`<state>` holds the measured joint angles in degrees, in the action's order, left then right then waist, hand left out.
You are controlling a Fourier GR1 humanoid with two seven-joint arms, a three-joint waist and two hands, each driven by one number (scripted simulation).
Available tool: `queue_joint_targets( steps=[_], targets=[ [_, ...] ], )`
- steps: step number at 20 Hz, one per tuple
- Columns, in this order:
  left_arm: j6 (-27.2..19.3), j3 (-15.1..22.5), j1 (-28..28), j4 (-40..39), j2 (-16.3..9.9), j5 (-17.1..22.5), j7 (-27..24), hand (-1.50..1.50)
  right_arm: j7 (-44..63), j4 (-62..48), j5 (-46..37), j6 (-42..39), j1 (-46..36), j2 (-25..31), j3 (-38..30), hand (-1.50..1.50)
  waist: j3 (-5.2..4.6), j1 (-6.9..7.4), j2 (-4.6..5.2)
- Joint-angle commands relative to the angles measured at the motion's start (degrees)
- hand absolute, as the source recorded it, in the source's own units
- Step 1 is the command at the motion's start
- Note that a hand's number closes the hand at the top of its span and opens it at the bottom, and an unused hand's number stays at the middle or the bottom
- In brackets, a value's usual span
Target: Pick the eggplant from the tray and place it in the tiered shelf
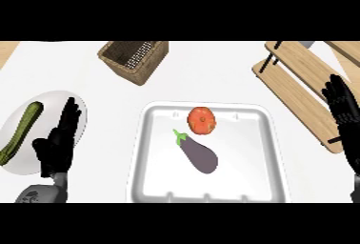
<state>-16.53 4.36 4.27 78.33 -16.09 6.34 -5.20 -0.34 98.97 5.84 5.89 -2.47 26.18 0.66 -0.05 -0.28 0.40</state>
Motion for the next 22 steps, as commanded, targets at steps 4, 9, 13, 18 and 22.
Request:
queue_joint_targets(
  steps=[4, 9, 13, 18, 22],
  targets=[
    [5.4, 1.5, 1.2, -1.3, -2.7, 0.2, 1.7, 0.0, 12.9, -3.6, -13.2, -5.2, -6.4, -2.4, 23.0, 1.5, -0.45, 7.45, 0.97],
    [7.4, 2.2, 0.8, -2.8, -3.5, 1.0, 5.3, 0.0, 22.2, -6.1, -35.5, -2.0, -12.4, 6.6, 27.5, 1.5, -1.09, 7.08, -0.24],
    [10.9, 1.3, 1.4, -2.7, -5.1, 3.4, 6.9, 0.0, 37.2, -9.5, -41.1, -6.2, -18.5, -8.2, 40.4, -1.5, -0.4, 6.64, -0.02],
    [12.5, -1.4, 0.1, -3.7, -7.3, 5.2, 7.1, 0.0, 54.2, -12.2, -49.8, -13.4, -25.7, -19.8, 49.8, -1.5, -0.31, 4.24, -0.59],
    [13.3, -2.8, 0.7, -3.4, -8.7, 6.1, 8.2, 0.0, 64.8, -15.4, -52.9, -27.2, -34.7, -24.1, 52.8, -1.5, -0.33, 3.65, -0.78]
  ],
)
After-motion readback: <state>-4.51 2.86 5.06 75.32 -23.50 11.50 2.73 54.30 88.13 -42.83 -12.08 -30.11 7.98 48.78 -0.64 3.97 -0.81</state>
